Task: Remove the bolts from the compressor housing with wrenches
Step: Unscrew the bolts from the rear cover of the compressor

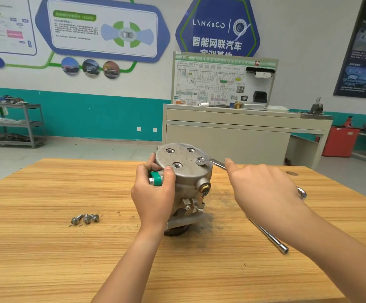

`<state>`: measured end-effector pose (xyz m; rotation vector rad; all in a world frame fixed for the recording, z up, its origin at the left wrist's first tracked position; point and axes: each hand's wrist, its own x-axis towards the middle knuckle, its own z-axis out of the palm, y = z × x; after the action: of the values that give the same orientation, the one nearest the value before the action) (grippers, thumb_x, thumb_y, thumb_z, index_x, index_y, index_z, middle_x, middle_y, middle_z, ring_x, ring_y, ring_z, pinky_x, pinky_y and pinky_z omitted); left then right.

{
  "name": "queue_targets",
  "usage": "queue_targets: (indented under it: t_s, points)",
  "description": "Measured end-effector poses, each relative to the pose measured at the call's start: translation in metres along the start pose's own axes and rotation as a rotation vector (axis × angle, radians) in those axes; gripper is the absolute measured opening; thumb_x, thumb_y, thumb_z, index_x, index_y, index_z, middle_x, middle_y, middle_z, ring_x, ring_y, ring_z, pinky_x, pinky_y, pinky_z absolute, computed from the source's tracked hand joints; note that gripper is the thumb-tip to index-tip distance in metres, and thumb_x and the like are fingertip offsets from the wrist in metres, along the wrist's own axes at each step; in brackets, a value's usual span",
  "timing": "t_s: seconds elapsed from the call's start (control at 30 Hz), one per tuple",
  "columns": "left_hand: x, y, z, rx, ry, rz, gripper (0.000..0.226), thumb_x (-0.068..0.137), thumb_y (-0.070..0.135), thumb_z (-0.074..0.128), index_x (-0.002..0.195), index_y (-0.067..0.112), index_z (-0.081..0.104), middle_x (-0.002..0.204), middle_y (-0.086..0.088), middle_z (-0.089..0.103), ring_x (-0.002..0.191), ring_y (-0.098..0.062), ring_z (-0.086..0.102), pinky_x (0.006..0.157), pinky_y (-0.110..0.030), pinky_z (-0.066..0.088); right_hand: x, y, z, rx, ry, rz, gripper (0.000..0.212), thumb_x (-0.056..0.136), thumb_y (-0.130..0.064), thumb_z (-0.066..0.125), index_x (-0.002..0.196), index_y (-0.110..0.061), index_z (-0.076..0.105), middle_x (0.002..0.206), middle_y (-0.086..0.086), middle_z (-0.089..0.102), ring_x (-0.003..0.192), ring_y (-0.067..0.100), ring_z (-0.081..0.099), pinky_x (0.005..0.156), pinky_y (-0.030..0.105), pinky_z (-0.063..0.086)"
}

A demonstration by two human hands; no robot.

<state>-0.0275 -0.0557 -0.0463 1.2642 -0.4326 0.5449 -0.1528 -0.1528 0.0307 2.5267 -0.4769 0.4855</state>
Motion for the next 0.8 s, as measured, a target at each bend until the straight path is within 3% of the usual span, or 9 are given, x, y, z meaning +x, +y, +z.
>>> queue_targets:
  t_s: [0.13,0.2,0.27,0.33,0.4,0.5,0.63,0.73,0.8]
  points:
    - [0.000,-0.001,-0.001,-0.018,-0.009,-0.028,0.023,0.084,0.008,0.062,0.076,0.023,0.047,0.116,0.009,0.057,0.085,0.028,0.050,0.060,0.001,0.038,-0.009,-0.013,-0.001,-0.049,0.009,0.007,0.065,0.087,0.000,0.039,0.145,-0.003,0.012,0.091,0.006,0.058,0.078,0.026,0.060,0.039,0.026,0.017]
    - [0.003,-0.003,-0.004,-0.053,-0.014,-0.046,0.022,0.084,0.009,0.061,0.075,0.023,0.048,0.113,0.012,0.058,0.088,0.027,0.051,0.062,0.002,0.037,-0.015,-0.009,0.008,-0.116,0.135,0.054,0.062,0.077,-0.005,0.059,0.136,-0.002,0.040,0.077,0.009,0.061,0.059,0.025,0.061,0.041,0.023,0.020]
    - [0.008,-0.005,-0.009,-0.083,-0.034,-0.070,0.020,0.085,0.010,0.060,0.075,0.024,0.049,0.109,0.017,0.059,0.092,0.024,0.052,0.065,0.001,0.038,-0.012,0.005,0.028,-0.069,0.441,0.050,0.050,0.057,-0.006,0.078,0.106,-0.006,0.069,0.053,0.006,0.056,0.039,0.023,0.052,0.041,0.021,0.030]
    - [0.014,-0.008,-0.012,-0.114,-0.055,-0.101,0.020,0.086,0.009,0.059,0.075,0.023,0.050,0.108,0.018,0.061,0.099,0.020,0.053,0.068,-0.001,0.040,-0.002,0.018,0.051,0.011,0.648,0.013,0.038,0.063,-0.007,0.079,0.100,-0.008,0.071,0.062,0.008,0.064,0.052,0.024,0.062,0.065,0.036,0.052]
    - [0.019,-0.010,-0.015,-0.141,-0.068,-0.123,0.020,0.087,0.007,0.058,0.075,0.021,0.050,0.110,0.015,0.063,0.104,0.015,0.053,0.072,-0.003,0.042,0.016,0.025,0.062,0.041,0.722,-0.005,0.031,0.072,-0.006,0.075,0.103,-0.007,0.070,0.086,0.011,0.071,0.080,0.026,0.069,0.088,0.056,0.042]
    - [0.020,-0.011,-0.018,-0.157,-0.073,-0.127,0.019,0.087,0.005,0.057,0.075,0.019,0.051,0.111,0.014,0.064,0.107,0.010,0.055,0.072,-0.007,0.045,0.056,0.029,0.066,0.088,0.762,-0.067,0.027,0.072,-0.004,0.076,0.098,-0.005,0.071,0.096,0.013,0.071,0.093,0.029,0.067,0.086,0.061,0.041]
    - [0.020,-0.010,-0.018,-0.137,-0.075,-0.136,0.018,0.086,0.007,0.058,0.074,0.019,0.050,0.111,0.016,0.064,0.107,0.001,0.059,0.079,-0.030,0.048,0.114,0.012,0.052,0.146,0.747,-0.286,0.029,0.066,-0.004,0.081,0.093,-0.003,0.072,0.096,0.011,0.071,0.091,0.030,0.067,0.076,0.054,0.050]
    - [0.020,-0.007,-0.019,-0.117,-0.074,-0.133,0.017,0.085,0.006,0.058,0.074,0.017,0.050,0.111,0.014,0.064,0.108,0.001,0.058,0.077,-0.027,0.048,0.136,-0.001,0.041,0.076,0.765,-0.467,0.025,0.068,-0.007,0.079,0.093,-0.008,0.073,0.098,0.005,0.071,0.093,0.024,0.067,0.079,0.049,0.050]
    - [0.021,-0.007,-0.021,-0.103,-0.077,-0.137,0.016,0.086,0.005,0.057,0.075,0.015,0.050,0.112,0.011,0.064,0.106,0.011,0.055,0.077,-0.016,0.047,0.136,0.002,0.038,0.094,0.812,-0.425,0.015,0.073,-0.004,0.074,0.088,-0.005,0.072,0.094,0.008,0.072,0.090,0.025,0.068,0.080,0.048,0.051]
